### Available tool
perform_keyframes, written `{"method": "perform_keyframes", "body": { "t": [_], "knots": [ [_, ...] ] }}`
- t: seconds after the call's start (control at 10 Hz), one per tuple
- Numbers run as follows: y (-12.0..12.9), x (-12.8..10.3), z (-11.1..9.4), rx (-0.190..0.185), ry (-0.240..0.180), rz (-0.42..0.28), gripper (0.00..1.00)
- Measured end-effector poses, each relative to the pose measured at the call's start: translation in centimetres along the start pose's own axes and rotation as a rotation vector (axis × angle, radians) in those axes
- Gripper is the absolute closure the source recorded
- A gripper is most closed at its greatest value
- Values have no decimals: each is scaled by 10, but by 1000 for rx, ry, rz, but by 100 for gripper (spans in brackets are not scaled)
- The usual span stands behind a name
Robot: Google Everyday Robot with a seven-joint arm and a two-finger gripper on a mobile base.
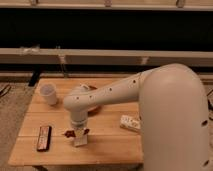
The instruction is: Place the pepper on the white sponge
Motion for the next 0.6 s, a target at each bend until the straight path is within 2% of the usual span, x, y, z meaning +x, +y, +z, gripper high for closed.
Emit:
{"method": "perform_keyframes", "body": {
  "t": [0.3, 0.6],
  "knots": [
    [8, -4, -3, -7, -6, 5, 97],
    [10, -4, 4, 9, -23, 7, 97]
  ]
}}
